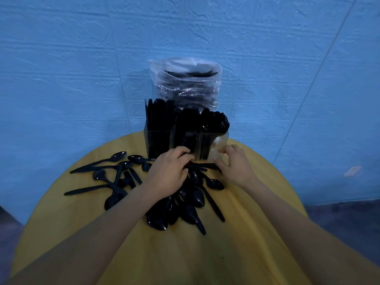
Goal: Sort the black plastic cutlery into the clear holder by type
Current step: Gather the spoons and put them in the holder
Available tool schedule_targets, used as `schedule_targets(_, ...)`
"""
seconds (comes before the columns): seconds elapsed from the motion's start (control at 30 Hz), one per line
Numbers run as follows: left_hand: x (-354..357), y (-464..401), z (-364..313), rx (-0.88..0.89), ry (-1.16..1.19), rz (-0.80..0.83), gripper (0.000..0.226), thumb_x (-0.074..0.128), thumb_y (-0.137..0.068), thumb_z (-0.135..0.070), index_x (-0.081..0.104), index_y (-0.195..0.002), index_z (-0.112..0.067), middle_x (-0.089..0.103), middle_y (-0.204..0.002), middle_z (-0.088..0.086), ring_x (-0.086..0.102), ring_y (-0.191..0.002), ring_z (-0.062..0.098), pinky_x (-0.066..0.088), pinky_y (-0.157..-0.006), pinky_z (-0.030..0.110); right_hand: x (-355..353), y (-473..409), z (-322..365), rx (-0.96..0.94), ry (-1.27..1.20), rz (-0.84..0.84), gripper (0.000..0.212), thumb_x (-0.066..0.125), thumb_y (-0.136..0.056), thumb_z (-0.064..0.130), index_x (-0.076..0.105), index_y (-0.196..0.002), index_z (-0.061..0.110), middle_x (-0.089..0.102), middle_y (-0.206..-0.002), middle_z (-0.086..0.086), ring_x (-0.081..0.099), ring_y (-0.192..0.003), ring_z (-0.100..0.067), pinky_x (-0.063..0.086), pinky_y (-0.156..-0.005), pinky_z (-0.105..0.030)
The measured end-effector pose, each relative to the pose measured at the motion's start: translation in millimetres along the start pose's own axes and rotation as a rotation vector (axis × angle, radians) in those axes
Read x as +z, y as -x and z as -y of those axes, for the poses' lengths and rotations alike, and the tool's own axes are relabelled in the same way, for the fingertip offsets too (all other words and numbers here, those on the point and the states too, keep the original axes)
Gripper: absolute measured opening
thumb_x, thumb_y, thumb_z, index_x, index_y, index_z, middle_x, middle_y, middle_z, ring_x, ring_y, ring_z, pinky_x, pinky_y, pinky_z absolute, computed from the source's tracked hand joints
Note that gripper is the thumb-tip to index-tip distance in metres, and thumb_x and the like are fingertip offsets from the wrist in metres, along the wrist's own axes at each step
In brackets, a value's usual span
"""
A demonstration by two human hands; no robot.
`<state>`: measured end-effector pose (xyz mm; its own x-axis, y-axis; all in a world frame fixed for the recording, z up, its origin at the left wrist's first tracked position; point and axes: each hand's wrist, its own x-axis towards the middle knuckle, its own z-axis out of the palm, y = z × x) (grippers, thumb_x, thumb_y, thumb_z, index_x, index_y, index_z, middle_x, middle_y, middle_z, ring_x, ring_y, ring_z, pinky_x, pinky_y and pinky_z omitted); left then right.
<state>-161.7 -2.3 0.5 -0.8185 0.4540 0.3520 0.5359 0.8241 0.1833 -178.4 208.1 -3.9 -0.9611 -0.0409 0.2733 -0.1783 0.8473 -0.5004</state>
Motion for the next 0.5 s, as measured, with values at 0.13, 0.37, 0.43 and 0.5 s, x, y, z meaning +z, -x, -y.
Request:
schedule_targets(0.13,-7.1,30.0,3.0,-0.107,0.051,0.004,0.036,0.05,-0.095,-0.027,0.053,-0.13,-0.021,0.043,-0.133,-0.005,0.043,-0.121,0.014,0.037,-0.104,0.036,11.4,16.1,7.5,0.146,-0.021,0.24,0.074,0.046,-0.087,0.063,0.029,-0.146,0.023,0.037,-0.145,-0.009,0.029,-0.134,-0.032,0.028,-0.11,-0.046)
schedule_targets(0.37,-13.2,74.2,-8.0,-0.279,0.04,0.151,0.051,0.041,-0.094,-0.051,0.04,-0.139,-0.025,0.035,-0.14,-0.005,0.035,-0.129,0.015,0.032,-0.107,0.034,23.8,43.7,25.4,0.083,0.026,0.276,0.06,0.05,-0.091,0.052,0.036,-0.143,0.026,0.04,-0.143,-0.007,0.034,-0.131,-0.031,0.029,-0.107,-0.045)
schedule_targets(0.43,-11.3,83.3,-12.4,-0.311,0.034,0.178,0.057,0.039,-0.093,-0.055,0.036,-0.141,-0.026,0.032,-0.142,-0.006,0.032,-0.131,0.015,0.03,-0.108,0.035,24.2,49.7,30.1,0.061,-0.026,0.237,0.048,0.052,-0.095,0.037,0.043,-0.139,0.022,0.047,-0.135,-0.009,0.041,-0.126,-0.031,0.034,-0.105,-0.046)
schedule_targets(0.5,-9.1,89.6,-15.1,-0.331,0.038,0.175,0.058,0.039,-0.092,-0.056,0.034,-0.142,-0.026,0.032,-0.143,-0.005,0.033,-0.132,0.016,0.032,-0.109,0.037,24.3,55.8,33.8,0.042,-0.064,0.204,0.04,0.055,-0.095,0.025,0.05,-0.134,0.018,0.052,-0.127,-0.01,0.046,-0.12,-0.03,0.037,-0.102,-0.041)
